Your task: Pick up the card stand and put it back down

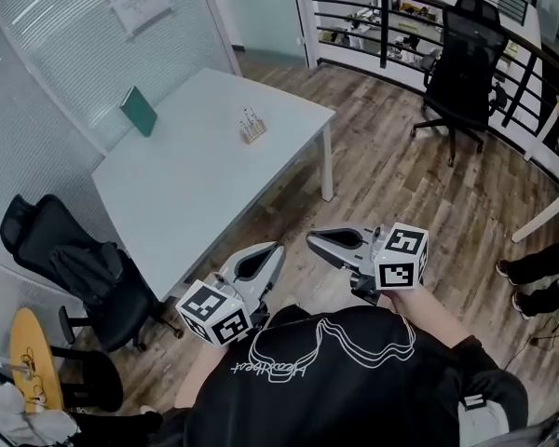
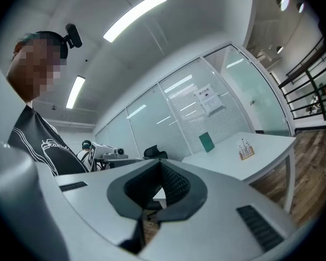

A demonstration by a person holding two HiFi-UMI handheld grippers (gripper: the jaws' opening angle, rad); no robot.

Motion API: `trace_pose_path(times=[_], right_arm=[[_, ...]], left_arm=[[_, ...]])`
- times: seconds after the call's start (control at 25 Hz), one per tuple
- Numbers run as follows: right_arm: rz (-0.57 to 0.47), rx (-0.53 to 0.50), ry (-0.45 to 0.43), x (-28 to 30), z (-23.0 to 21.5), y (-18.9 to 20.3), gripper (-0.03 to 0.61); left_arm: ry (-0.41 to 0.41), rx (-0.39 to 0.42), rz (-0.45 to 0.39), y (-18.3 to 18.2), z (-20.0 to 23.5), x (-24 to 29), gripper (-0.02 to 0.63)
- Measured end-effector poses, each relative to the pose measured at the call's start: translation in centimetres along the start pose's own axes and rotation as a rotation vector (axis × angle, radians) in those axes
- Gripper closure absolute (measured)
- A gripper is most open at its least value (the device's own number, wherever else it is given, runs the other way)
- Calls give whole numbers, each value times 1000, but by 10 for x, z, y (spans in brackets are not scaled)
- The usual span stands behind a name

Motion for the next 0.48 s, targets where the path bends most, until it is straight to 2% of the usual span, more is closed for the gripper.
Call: trace_pose_path(times=[0.24,0.48], right_arm=[[10,45,-6,14,-26,7,572],[18,87,13,34,-80,-10,572]], left_arm=[[-4,-45,-11,0,31,9,600],[17,-62,16,-6,80,42,600]])
Point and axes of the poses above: the fingertips, and each gripper's own axes: x forward along the fingers, z to its left, y out of its underside, the point moved 1 cm from there along -x, backward along the fingers, and after that the axes turned 11 degrees about z, right-handed, at the moved point
